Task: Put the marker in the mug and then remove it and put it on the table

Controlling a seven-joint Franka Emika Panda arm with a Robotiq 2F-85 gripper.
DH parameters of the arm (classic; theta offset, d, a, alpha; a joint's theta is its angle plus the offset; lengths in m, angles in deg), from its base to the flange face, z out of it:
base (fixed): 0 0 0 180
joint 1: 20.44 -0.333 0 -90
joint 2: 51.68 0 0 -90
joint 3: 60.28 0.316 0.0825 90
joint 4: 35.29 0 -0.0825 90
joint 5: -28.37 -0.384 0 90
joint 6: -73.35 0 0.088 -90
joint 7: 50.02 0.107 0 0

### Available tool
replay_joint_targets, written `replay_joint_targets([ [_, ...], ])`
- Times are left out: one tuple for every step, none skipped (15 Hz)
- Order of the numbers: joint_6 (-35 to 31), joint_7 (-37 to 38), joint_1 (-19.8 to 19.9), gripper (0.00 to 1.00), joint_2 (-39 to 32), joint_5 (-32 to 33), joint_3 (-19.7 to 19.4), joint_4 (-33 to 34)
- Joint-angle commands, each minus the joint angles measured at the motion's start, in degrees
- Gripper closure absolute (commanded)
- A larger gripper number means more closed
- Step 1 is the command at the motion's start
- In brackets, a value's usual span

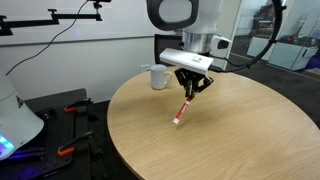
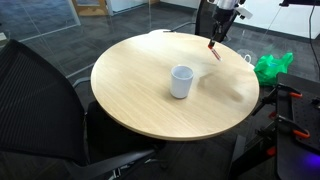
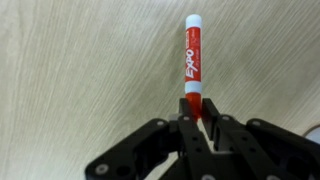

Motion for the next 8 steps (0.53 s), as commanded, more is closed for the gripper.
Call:
replay_joint_targets([
  [3.53,3.54,1.79,0.96,-4.38,1.8,2.22,5.51],
  [3.83,4.11,1.98,0.96,-5.54,1.93,2.6,6.46],
  [4.29,4.32,2.14,0.96,-6.57,2.12,2.91,7.38],
  [4.75,4.53,2.25,0.96,-7.84,2.2,3.24,8.38],
  [5.09,5.08,2.35,0.96,-9.0,2.38,3.47,9.29],
  [5.56,5.58,2.49,0.96,-10.01,2.54,3.77,10.13],
  [6.09,5.95,2.61,0.96,-11.11,2.65,4.0,11.12],
  [6.47,6.57,2.7,0.96,-12.08,2.8,4.19,11.98],
])
